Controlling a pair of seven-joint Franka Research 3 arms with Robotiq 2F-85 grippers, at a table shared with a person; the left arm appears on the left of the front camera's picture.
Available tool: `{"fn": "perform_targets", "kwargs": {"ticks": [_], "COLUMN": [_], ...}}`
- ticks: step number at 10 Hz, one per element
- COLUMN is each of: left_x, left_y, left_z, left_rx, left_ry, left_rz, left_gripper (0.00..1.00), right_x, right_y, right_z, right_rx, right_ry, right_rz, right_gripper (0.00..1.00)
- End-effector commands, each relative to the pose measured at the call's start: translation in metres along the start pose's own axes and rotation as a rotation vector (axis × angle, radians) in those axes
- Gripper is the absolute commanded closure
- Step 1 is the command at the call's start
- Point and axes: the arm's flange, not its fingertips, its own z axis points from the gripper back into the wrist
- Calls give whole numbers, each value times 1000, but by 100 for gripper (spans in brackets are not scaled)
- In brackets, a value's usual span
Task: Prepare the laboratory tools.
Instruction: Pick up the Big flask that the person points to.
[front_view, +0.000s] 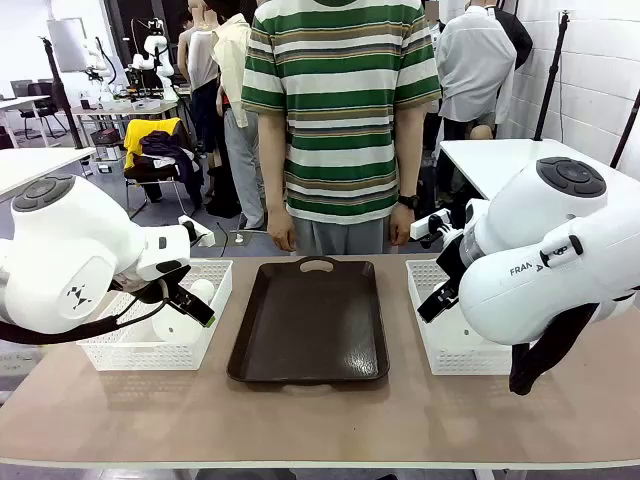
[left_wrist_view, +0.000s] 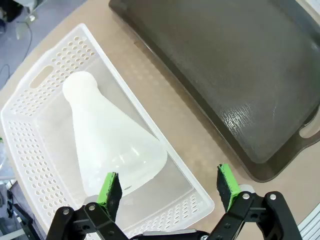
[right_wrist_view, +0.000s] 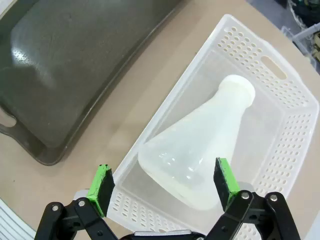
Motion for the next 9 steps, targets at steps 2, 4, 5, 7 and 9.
{"fn": "perform_targets", "kwargs": {"ticks": [2, 4, 5, 7, 9], "left_x": [0, 0, 0, 0, 0], "left_y": [0, 0, 0, 0, 0], "left_z": [0, 0, 0, 0, 0], "left_rx": [0, 0, 0, 0, 0], "left_ry": [0, 0, 0, 0, 0], "left_rz": [0, 0, 0, 0, 0], "left_gripper": [0, 0, 0, 0, 0], "right_x": [0, 0, 0, 0, 0], "right_y": [0, 0, 0, 0, 0], "right_z": [0, 0, 0, 0, 0], "right_rx": [0, 0, 0, 0, 0], "right_ry": [0, 0, 0, 0, 0], "right_rz": [0, 0, 0, 0, 0], "right_gripper": [0, 0, 0, 0, 0]}}
